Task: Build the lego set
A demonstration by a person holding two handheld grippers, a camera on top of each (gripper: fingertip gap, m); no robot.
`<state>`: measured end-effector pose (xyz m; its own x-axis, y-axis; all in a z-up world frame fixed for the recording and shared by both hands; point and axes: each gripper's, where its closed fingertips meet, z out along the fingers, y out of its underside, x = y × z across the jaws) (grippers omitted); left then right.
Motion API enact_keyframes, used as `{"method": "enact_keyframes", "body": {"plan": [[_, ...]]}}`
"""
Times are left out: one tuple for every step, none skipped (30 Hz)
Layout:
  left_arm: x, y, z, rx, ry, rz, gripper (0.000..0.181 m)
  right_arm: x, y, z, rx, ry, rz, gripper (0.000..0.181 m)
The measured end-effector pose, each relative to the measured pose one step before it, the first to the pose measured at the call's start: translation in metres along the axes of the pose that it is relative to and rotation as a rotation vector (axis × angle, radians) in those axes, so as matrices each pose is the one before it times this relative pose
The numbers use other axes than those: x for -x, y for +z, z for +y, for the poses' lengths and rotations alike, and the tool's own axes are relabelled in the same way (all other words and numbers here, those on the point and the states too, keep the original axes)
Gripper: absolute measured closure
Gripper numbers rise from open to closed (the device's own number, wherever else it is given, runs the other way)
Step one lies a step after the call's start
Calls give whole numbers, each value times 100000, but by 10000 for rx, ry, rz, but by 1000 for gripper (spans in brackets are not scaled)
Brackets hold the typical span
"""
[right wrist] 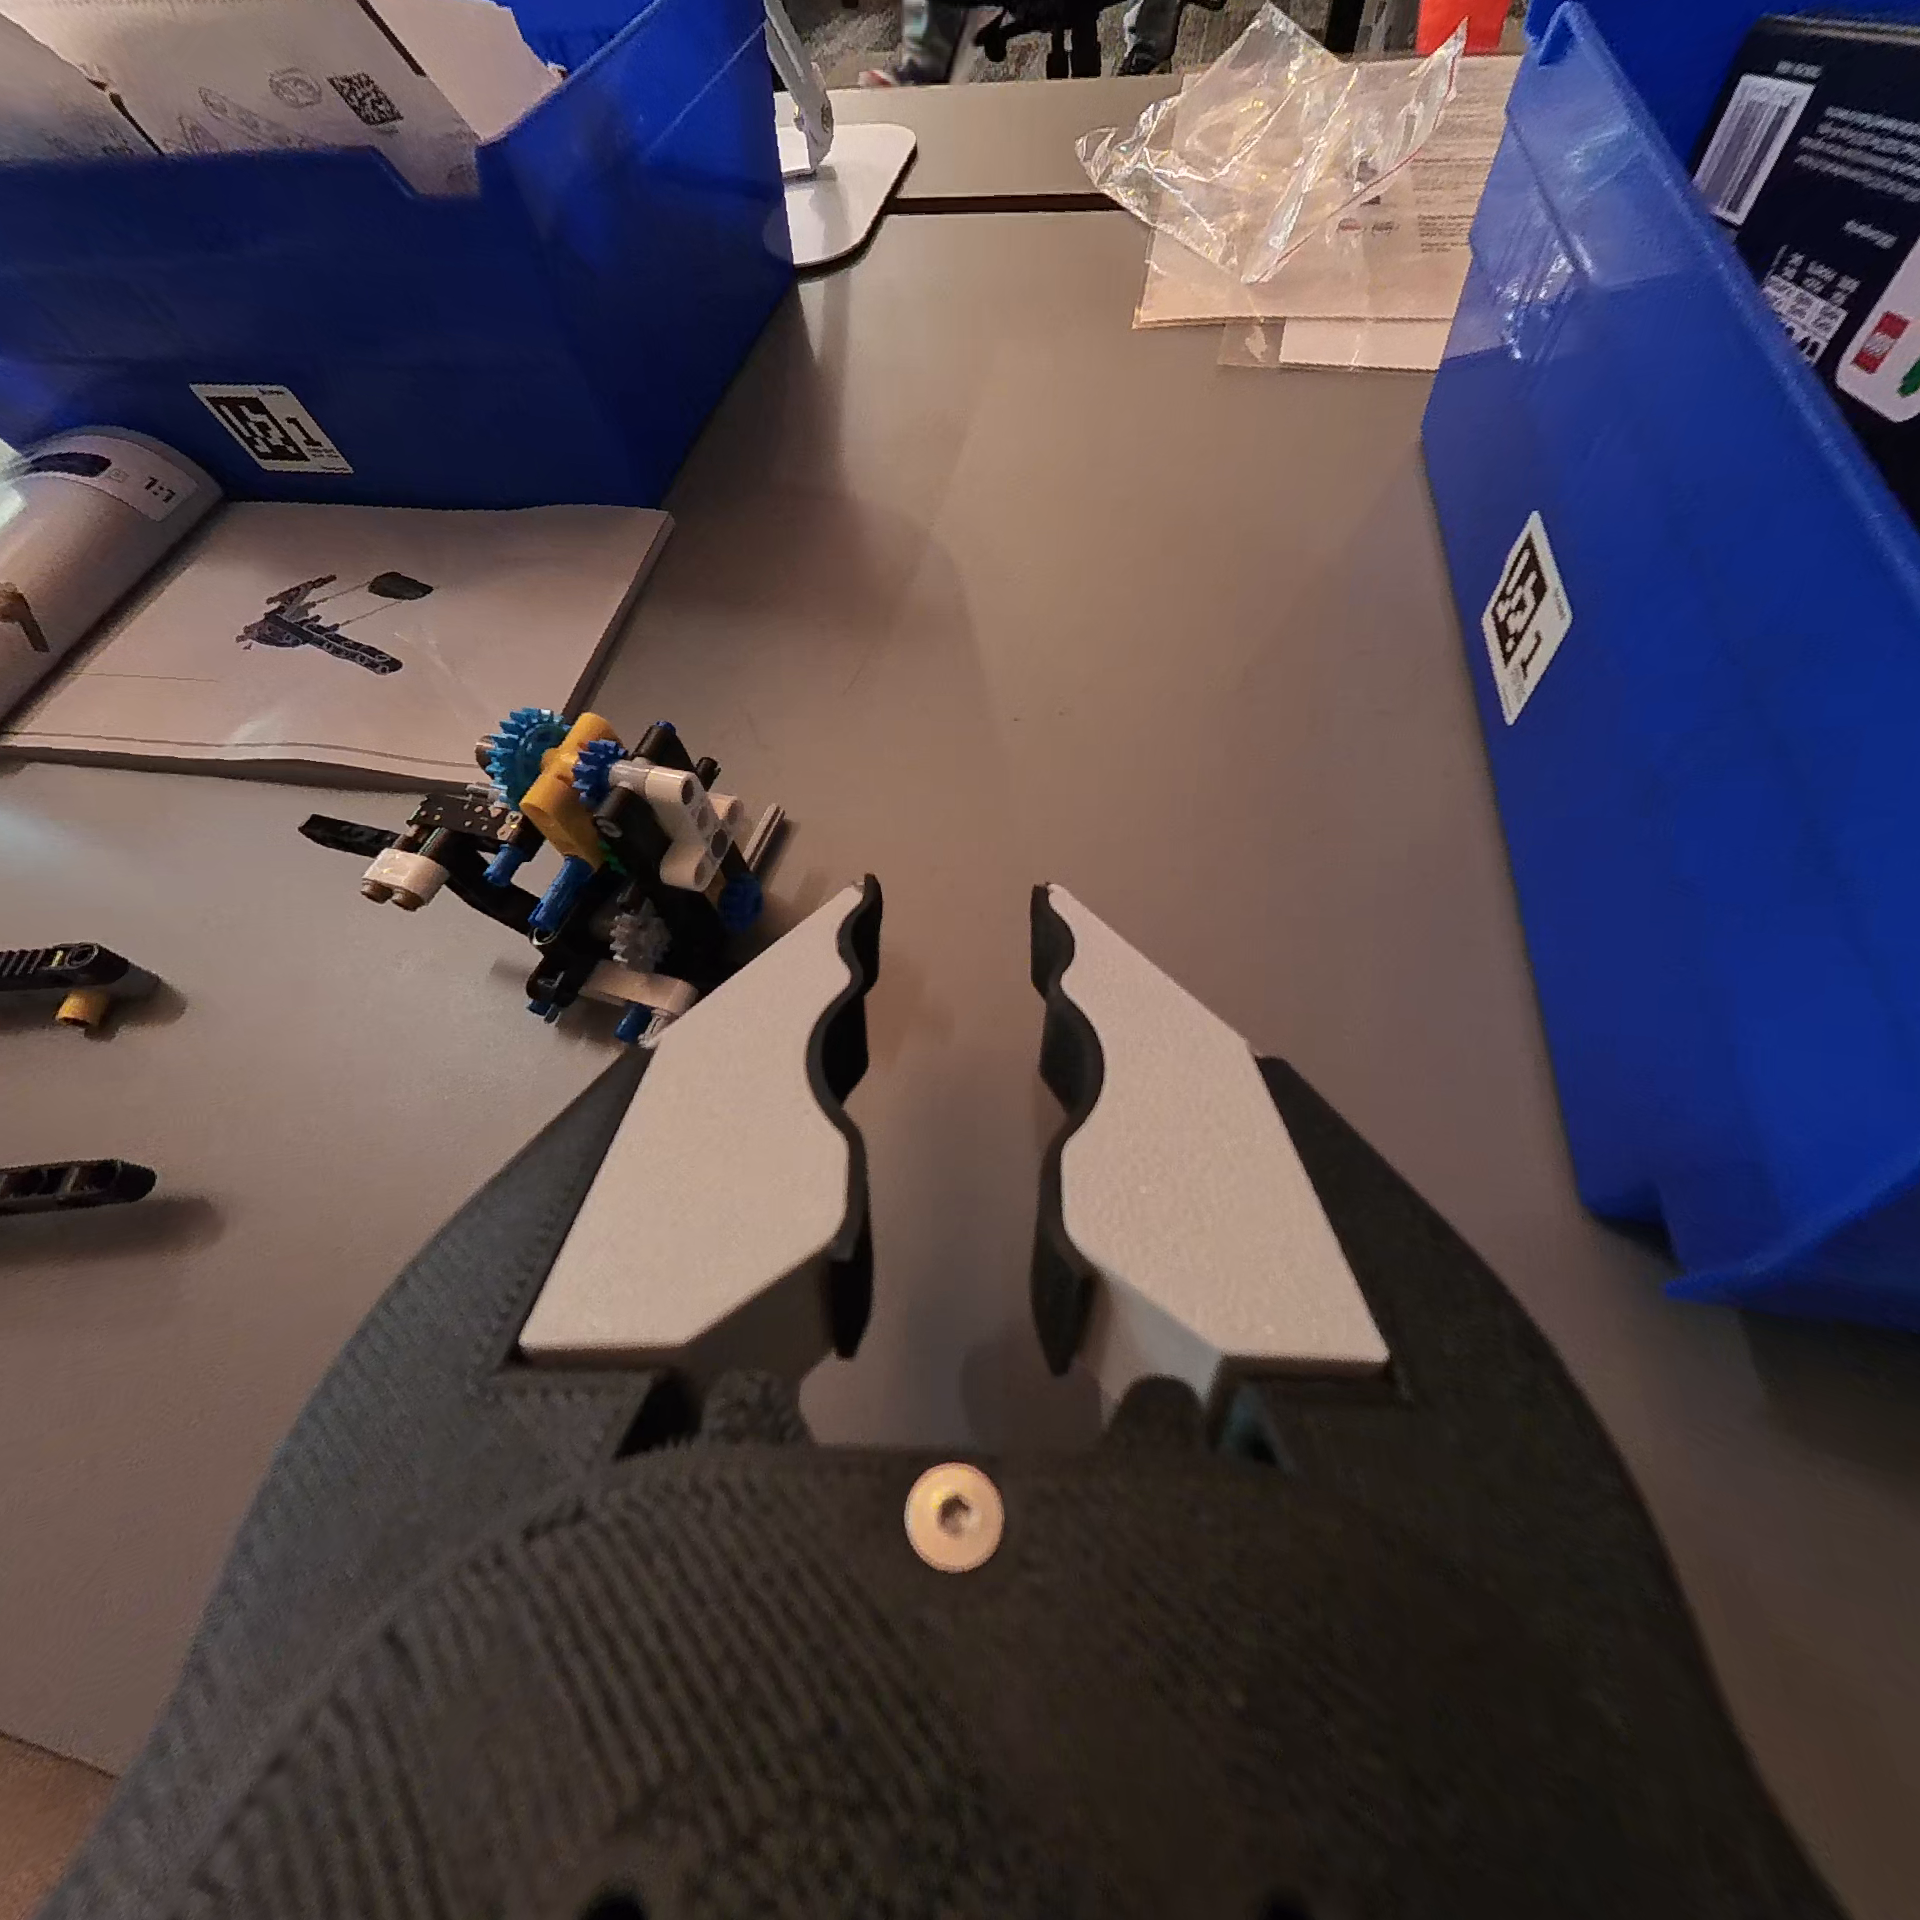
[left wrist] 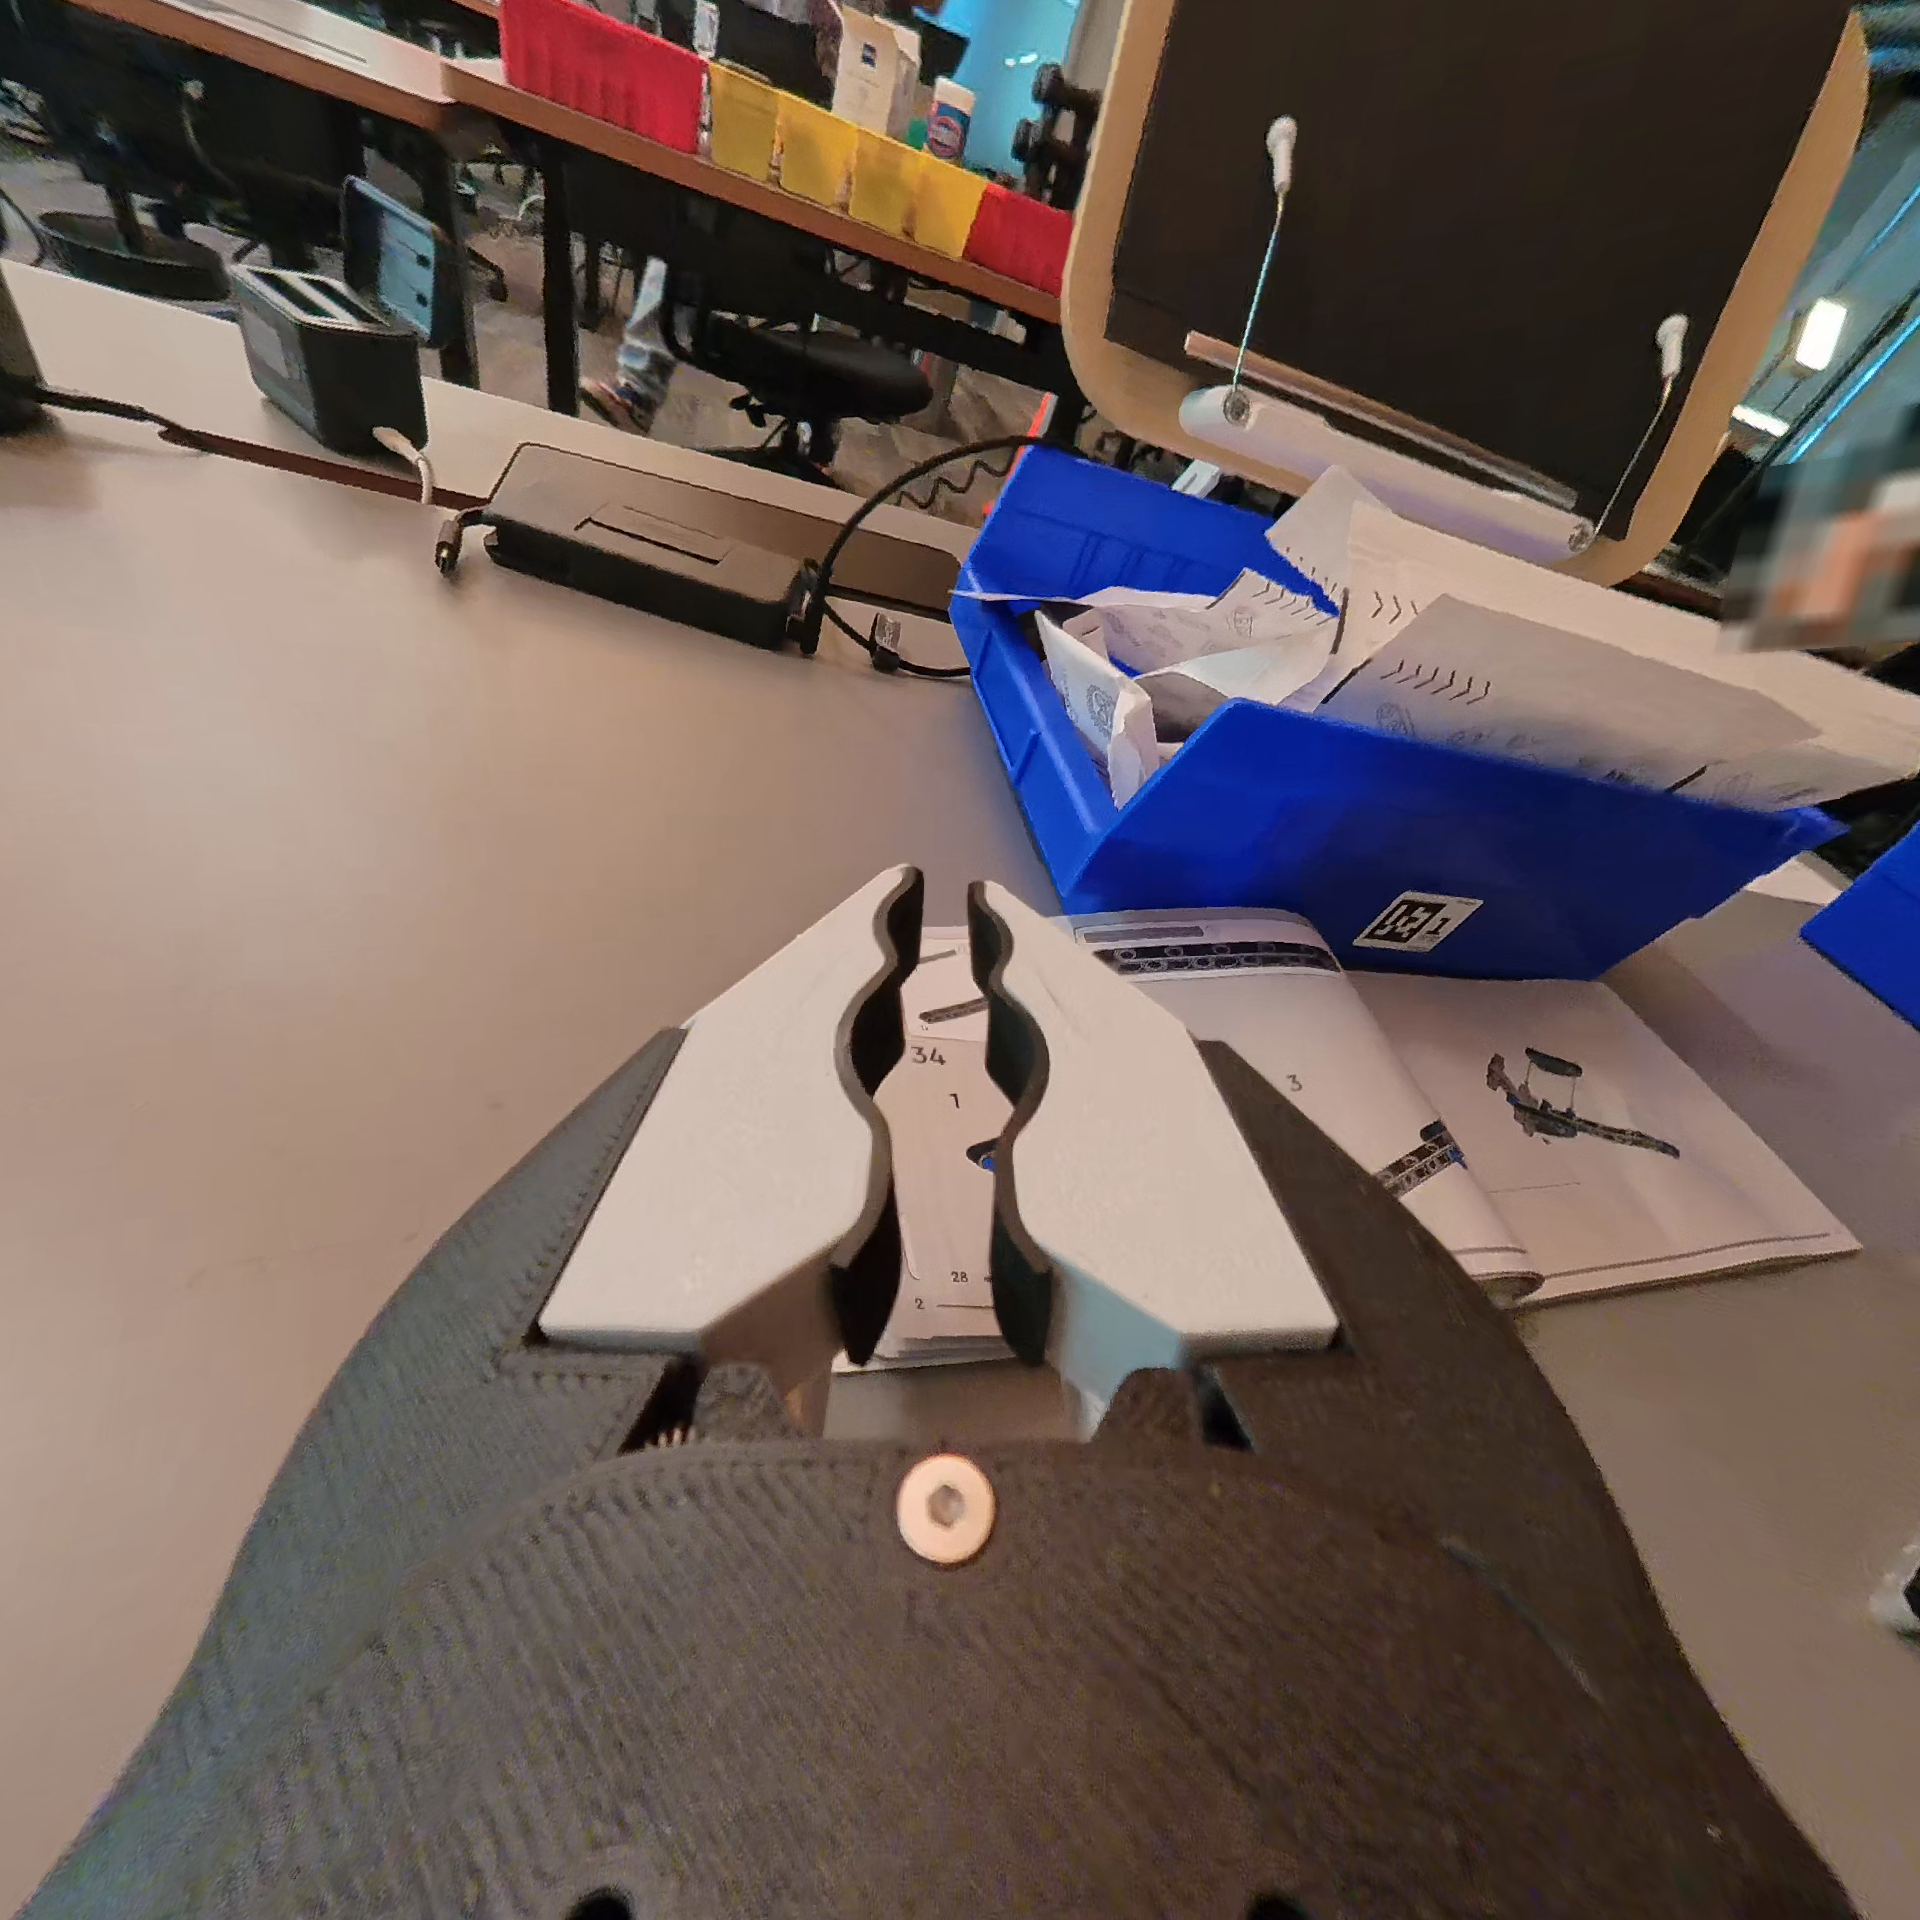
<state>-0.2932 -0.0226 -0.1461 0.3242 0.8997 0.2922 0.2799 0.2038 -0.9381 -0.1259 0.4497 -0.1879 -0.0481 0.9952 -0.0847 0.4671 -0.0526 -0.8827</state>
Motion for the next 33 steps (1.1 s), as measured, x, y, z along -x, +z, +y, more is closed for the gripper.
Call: {"method": "enact_keyframes", "body": {"plan": [[-38, 92, 219, 158, 136, -72, 175, -54, -168, -204, -140, -27, 34, 155], [-97, 121, 252, 207, 168, -29, 174, -225, -479, -663, -443, -183, 188, 158], [-191, 142, 319, 250, 211, 8, 173, -423, -819, -1131, -608, -228, 418, 162], [-248, 131, 272, 225, 253, 23, 173, -21, -1000, -1600, -679, -232, 316, 162], [-219, 136, 239, 194, 284, -15, 171, 802, -891, -2092, -738, -305, 26, 160], [-238, 135, 264, 217, 342, -35, 169, 1785, -499, -2356, -719, -539, -292, 167], [-220, 149, 263, 209, 360, -74, 168, 2534, 197, -2151, -486, -858, -518, 181], [-380, 166, 197, 165, 349, 7, 166, 2521, 977, -1624, -41, -841, -406, 181], [-472, 142, 185, 147, 362, 53, 165, 2499, 1547, -1225, 248, -655, -398, 181], [-436, 108, 143, 112, 348, 31, 165, 2610, 1882, -1055, 300, -398, -527, 181], [-392, 67, 99, 80, 307, 20, 164, 2604, 1973, -1037, 249, -192, -669, 181], [-360, 50, 116, 87, 320, 21, 165, 2398, 2009, -1143, 90, -69, -762, 181], [-74, 56, 218, 183, 455, -176, 170, 1920, 2144, -923, 91, 29, -695, 181], [318, 74, 287, 226, 544, -457, 175, 1327, 2239, -443, 306, 21, -554, 181], [214, 61, 191, 119, 471, -370, 178, 671, 2306, 31, 484, -87, -333, 181], [-85, 42, 76, 9, 258, -121, 181, 196, 2315, 529, 708, -76, -152, 181], [-372, 27, 10, -15, 80, 132, 181, 77, 2226, 736, 808, 51, -124, 181], [-430, -5, 2, 32, -34, 235, 181, 282, 2031, 717, 776, 137, -254, 181], [-377, -26, -77, -4, -136, 265, 181, 548, 1806, 555, 612, 117, -398, 181], [-236, -55, -119, -38, -257, 241, 181, 664, 1565, 529, 491, 107, -453, 181], [-179, -54, -118, -50, -367, 266, 181, 725, 1201, 553, 493, 56, -486, 181], [-263, -23, -6, 35, -391, 365, 181, 618, 877, 421, 413, 6, -383, 181], [-311, 15, 193, 154, -343, 410, 181, 622, 582, 202, 249, -33, -315, 181], [-349, 63, 296, 195, -226, 399, 181, 508, 406, 21, 116, -28, -194, 181], [-180, 83, 337, 205, -56, 234, 181, 352, 338, 15, 98, -50, -64, 181], [38, 69, 239, 152, 81, 5, 181, 181, 320, 81, 129, -73, 50, 181], [114, 23, 125, 103, 108, -102, 181, 149, 322, 50, 87, -97, 61, 181], [-43, -26, 27, 70, 56, -44, 181, 139, 278, -24, 8, -94, 31, 181], [-148, -27, -18, 59, -20, 23, 181, 142, 248, -41, -29, -87, -26, 181], [-178, 14, 56, 79, -58, 53, 181, 100, 293, 69, 14, -55, -56, 181], [-68, 88, 189, 132, -36, 8, 181, 36, 280, 80, -12, -5, -87, 181], [132, 155, 363, 215, 16, -98, 181, -37, 96, -124, -134, 120, -99, 181], [221, 201, 501, 279, 66, -134, 181, -35, 49, -45, -41, 255, -170, 181]]}}
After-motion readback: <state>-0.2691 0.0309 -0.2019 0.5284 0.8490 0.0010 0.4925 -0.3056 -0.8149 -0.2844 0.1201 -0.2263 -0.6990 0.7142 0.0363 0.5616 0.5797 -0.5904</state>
